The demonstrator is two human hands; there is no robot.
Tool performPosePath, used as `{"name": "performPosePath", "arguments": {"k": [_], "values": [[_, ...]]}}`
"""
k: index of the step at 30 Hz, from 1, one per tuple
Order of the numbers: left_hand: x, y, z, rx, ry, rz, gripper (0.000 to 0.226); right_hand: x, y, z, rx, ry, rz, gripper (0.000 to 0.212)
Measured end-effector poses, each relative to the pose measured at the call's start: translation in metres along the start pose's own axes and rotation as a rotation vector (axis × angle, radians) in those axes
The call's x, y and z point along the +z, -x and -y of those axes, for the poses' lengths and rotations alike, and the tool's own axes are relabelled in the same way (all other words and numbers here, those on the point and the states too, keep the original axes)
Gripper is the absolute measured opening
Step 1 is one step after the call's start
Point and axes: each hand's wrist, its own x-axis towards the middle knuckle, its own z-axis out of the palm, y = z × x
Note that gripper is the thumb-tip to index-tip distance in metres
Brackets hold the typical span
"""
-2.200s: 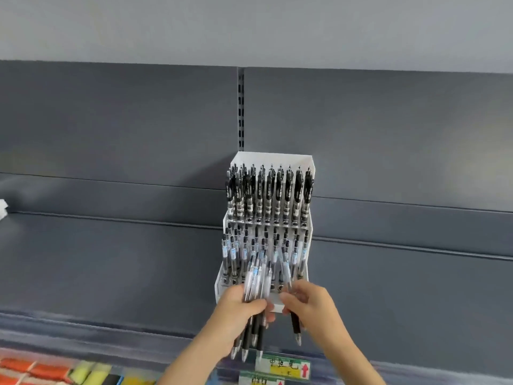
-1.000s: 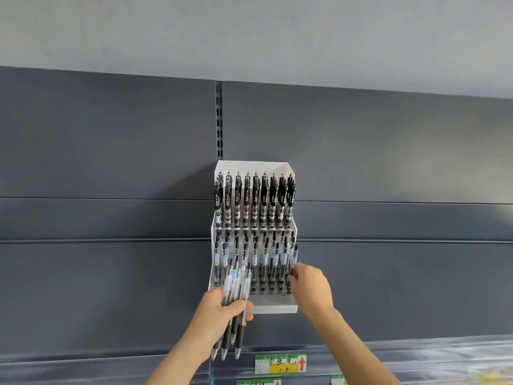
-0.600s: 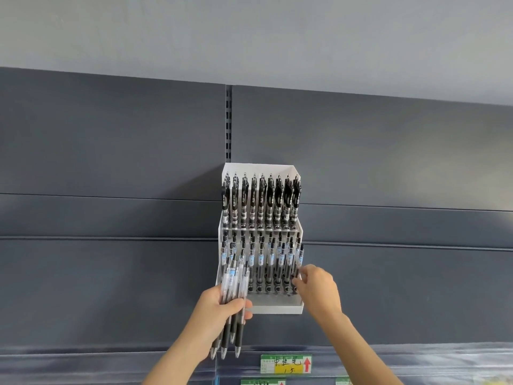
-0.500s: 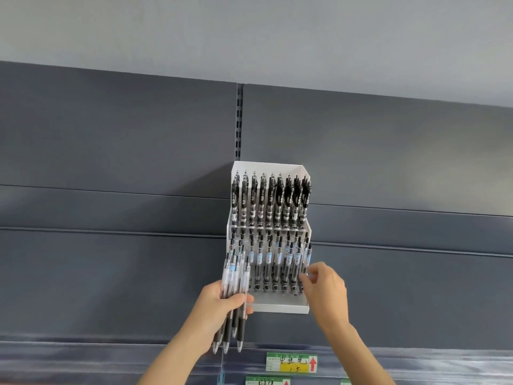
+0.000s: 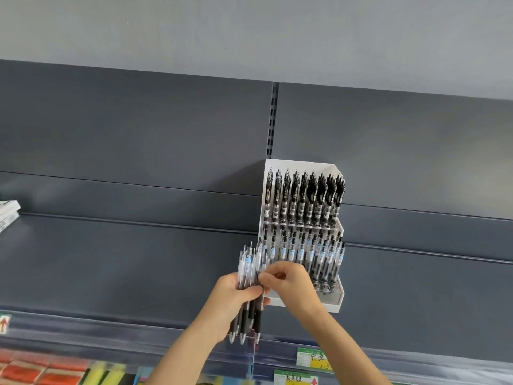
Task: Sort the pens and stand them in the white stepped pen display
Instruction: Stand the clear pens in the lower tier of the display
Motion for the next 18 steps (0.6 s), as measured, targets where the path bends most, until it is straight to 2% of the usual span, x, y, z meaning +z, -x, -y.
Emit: {"name": "performPosePath", "arguments": {"k": [3, 6, 14, 18], "values": [[-0.006, -0.001, 0.000, -0.012, -0.017, -0.008, 0.016, -0.003, -0.003, 0.004, 0.017, -0.099, 0.049, 0.030], [-0.007, -0.001, 0.000, -0.013, -0.013, -0.021, 0.014, -0.002, -0.007, 0.007, 0.034, -0.140, 0.069, 0.030], [-0.011, -0.007, 0.001, 0.018, -0.070, -0.114, 0.015, 0.009, -0.015, 0.004, 0.076, -0.012, -0.057, 0.022], [-0.025, -0.009, 0.007, -0.050, 0.028, -0.136, 0.014, -0.004, -0.021, 0.009, 0.014, 0.088, -0.162, 0.020]]}}
